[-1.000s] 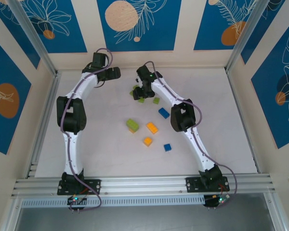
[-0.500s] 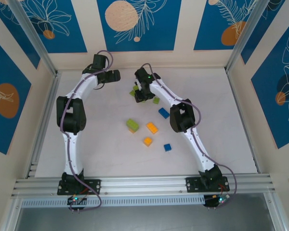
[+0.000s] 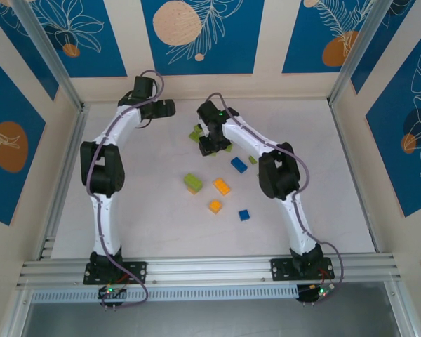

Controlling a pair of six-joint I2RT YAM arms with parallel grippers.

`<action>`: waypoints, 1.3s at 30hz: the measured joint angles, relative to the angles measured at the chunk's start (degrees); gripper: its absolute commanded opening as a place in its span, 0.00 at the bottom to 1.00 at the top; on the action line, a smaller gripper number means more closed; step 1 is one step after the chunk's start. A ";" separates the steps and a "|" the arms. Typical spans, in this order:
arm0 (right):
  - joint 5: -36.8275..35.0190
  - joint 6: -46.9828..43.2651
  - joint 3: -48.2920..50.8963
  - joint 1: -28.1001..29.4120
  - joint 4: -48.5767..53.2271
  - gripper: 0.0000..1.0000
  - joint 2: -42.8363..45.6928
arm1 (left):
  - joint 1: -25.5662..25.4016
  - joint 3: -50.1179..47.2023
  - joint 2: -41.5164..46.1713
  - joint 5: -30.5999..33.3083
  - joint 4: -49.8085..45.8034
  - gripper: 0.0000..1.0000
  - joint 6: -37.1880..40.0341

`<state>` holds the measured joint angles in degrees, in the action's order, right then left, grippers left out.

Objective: Assemble a carrot with lego

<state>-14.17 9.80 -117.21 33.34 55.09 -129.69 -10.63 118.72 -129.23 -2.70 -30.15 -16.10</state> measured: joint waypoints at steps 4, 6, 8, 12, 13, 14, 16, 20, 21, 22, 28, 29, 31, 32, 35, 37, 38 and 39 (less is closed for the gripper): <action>-0.70 0.00 4.48 0.00 -0.98 0.44 7.34 | -0.11 11.26 -6.29 -0.33 -1.05 0.86 -0.04; -0.96 0.02 6.03 -0.20 -1.62 0.44 10.08 | -0.66 17.14 -9.60 -0.07 -2.80 0.86 -0.02; -1.20 0.02 7.45 -0.55 -2.01 0.44 12.33 | -1.46 22.56 -12.72 1.14 -4.72 0.86 0.24; -1.99 0.02 9.62 -1.53 -2.21 0.44 15.37 | -5.14 25.40 -15.34 3.48 -6.95 0.86 1.29; -2.10 0.02 10.34 -1.77 -2.49 0.44 16.00 | -6.38 25.42 -15.76 3.63 -7.54 0.85 1.29; -2.19 0.02 10.95 -1.97 -2.69 0.44 16.44 | -7.41 25.44 -16.13 3.72 -8.11 0.85 1.31; -2.21 0.02 12.35 -2.29 -3.15 0.44 17.31 | -9.25 25.44 -17.00 3.85 -9.18 0.85 1.29; -2.40 0.02 14.58 -2.80 -3.63 0.44 18.40 | -11.76 25.44 -18.34 3.87 -11.15 0.85 1.25; -2.38 0.02 15.13 -2.91 -3.78 0.44 18.69 | -11.98 25.44 -18.62 3.93 -11.69 0.85 1.25; -2.38 0.02 15.76 -2.99 -3.96 0.44 19.06 | -12.04 25.44 -18.78 4.24 -12.09 0.85 1.25; -2.38 0.02 17.18 -3.13 -4.61 0.44 21.16 | -11.93 25.44 -19.34 5.64 -13.62 0.78 1.03; -2.38 0.02 17.20 -3.21 -4.68 0.44 21.44 | -11.93 25.44 -19.39 5.88 -13.81 0.79 1.03; -2.38 0.02 17.22 -3.39 -4.79 0.44 21.88 | -12.09 25.44 -19.61 6.38 -14.12 0.80 1.07; -2.40 0.02 17.27 -3.45 -4.81 0.44 22.01 | -12.28 25.44 -19.78 6.67 -14.16 0.80 1.16; -2.38 0.02 17.70 -3.85 -4.96 0.44 22.25 | -12.70 25.46 -20.46 7.56 -14.29 0.81 1.53; -2.38 0.02 18.05 -4.15 -4.98 0.44 22.32 | -13.09 26.01 -21.29 7.93 -14.49 0.81 1.70; -2.38 0.02 18.25 -4.24 -5.01 0.44 22.32 | -13.35 26.32 -21.86 8.15 -14.47 0.81 1.73; -2.38 0.02 18.40 -4.28 -4.96 0.44 22.32 | -13.60 26.40 -22.25 8.20 -14.49 0.81 1.73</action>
<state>-16.56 9.82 -98.80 29.06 50.13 -107.37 -24.23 145.12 -151.48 5.50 -44.64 -14.37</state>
